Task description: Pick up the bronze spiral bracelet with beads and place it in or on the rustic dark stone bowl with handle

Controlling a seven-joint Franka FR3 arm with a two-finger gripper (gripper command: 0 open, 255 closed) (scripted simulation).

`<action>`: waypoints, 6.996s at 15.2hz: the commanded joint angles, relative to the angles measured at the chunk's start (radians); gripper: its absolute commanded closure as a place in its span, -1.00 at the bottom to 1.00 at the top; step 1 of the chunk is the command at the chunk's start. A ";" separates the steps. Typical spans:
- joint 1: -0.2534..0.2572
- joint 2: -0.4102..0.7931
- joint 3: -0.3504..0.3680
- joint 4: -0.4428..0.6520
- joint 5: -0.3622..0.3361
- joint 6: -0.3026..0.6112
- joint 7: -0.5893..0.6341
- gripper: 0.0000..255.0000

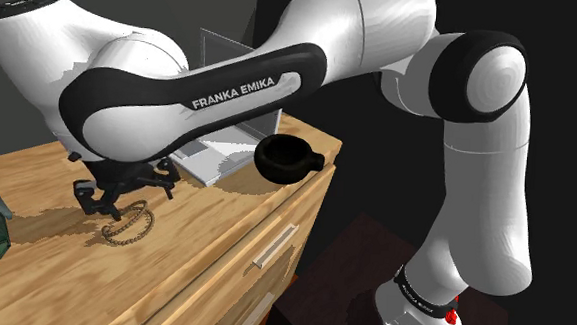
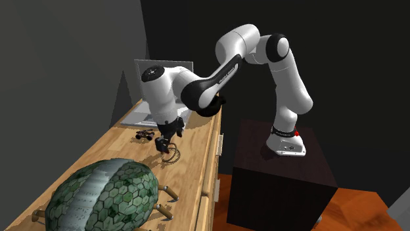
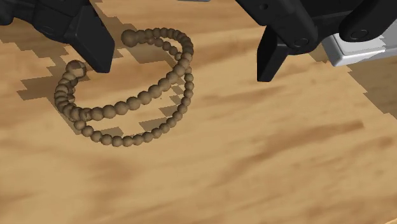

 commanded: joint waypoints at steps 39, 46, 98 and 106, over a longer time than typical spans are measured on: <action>0.009 -0.043 0.013 0.151 0.029 -0.178 -0.052 1.00; 0.031 -0.036 0.014 0.258 0.026 -0.275 -0.071 1.00; -0.393 -0.901 -0.306 -0.845 0.301 0.189 -0.749 1.00; -0.393 -0.901 -0.306 -0.846 0.301 0.189 -0.749 -1.00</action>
